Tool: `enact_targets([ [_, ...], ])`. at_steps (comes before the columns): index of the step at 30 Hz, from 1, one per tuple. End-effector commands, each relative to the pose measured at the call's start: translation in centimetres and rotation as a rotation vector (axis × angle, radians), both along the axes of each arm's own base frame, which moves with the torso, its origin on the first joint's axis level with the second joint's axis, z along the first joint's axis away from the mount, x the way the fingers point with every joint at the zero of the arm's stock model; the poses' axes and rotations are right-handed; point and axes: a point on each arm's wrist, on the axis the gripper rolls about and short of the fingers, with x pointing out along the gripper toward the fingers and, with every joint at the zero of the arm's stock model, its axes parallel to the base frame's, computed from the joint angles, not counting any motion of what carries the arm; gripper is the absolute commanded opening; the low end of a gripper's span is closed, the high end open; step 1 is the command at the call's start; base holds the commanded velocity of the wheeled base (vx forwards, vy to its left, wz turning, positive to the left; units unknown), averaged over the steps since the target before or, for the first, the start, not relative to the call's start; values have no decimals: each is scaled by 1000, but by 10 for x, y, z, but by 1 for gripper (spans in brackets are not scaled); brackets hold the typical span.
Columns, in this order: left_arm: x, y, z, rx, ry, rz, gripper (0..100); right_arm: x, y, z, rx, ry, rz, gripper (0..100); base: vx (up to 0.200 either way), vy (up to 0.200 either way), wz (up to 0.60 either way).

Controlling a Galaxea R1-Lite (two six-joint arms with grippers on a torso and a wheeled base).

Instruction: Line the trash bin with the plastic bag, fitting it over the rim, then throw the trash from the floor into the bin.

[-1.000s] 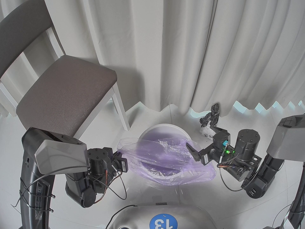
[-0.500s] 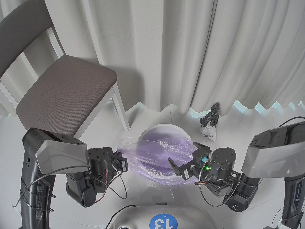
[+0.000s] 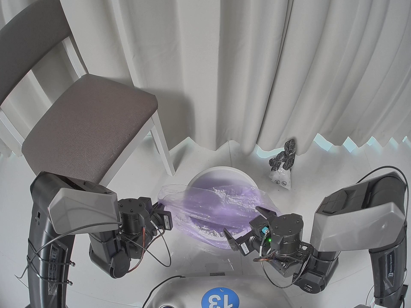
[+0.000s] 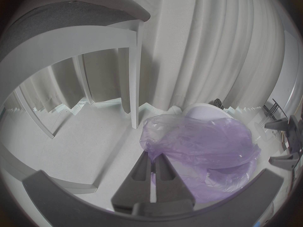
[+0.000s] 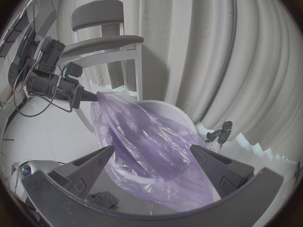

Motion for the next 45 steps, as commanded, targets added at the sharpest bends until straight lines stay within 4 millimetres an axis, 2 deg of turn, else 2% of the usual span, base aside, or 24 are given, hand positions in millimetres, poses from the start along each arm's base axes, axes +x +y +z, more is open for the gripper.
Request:
enact_targets([
  [1, 1, 0, 1, -7, -16, 0, 0, 1, 4, -4, 7, -8, 6, 100, 0, 0, 0],
  [6, 0, 0, 1, -6, -15, 0, 0, 5, 8, 3, 42, -28, 0, 100, 0, 0, 0],
  [7, 1, 0, 4, -10, -22, 0, 100, 8, 13, 8, 68, -51, 6, 100, 0, 0, 0],
  [11, 1, -1, 7, -15, -31, -3, 100, 15, 16, 15, 58, -86, 15, 100, 0, 0, 0],
  [15, 8, -5, -4, -18, -25, -8, 100, 22, 13, 47, -127, -96, 81, 100, 0, 0, 0],
  [18, 9, -5, -6, -18, -24, -8, 100, 22, 13, 50, -134, -93, 87, 100, 0, 0, 0],
  [19, 14, -7, -10, -24, -27, -4, 100, 24, 17, 77, -240, -55, 141, 100, 0, 0, 0],
  [22, 15, -3, -9, -24, -27, 1, 100, 26, 24, 88, -325, -69, 187, 100, 0, 0, 0],
  [26, 15, 2, -9, -18, -22, 9, 100, 30, 27, 89, -412, -142, 230, 100, 0, 0, 0],
  [32, 16, 6, -9, -22, -20, 7, 100, 33, 32, 78, -485, -222, 308, 100, 0, 0, 0],
  [33, 14, 6, -10, -18, -10, -1, 100, 27, 45, 69, -501, -273, 362, 100, 0, 0, 0],
  [35, 13, 7, -10, -15, -8, -1, 100, 26, 48, 63, -510, -271, 377, 100, 0, 0, 0],
  [45, 9, 3, -1, -27, -22, -14, 100, 35, 40, 51, -511, -244, 412, 100, 0, 0, 0],
])
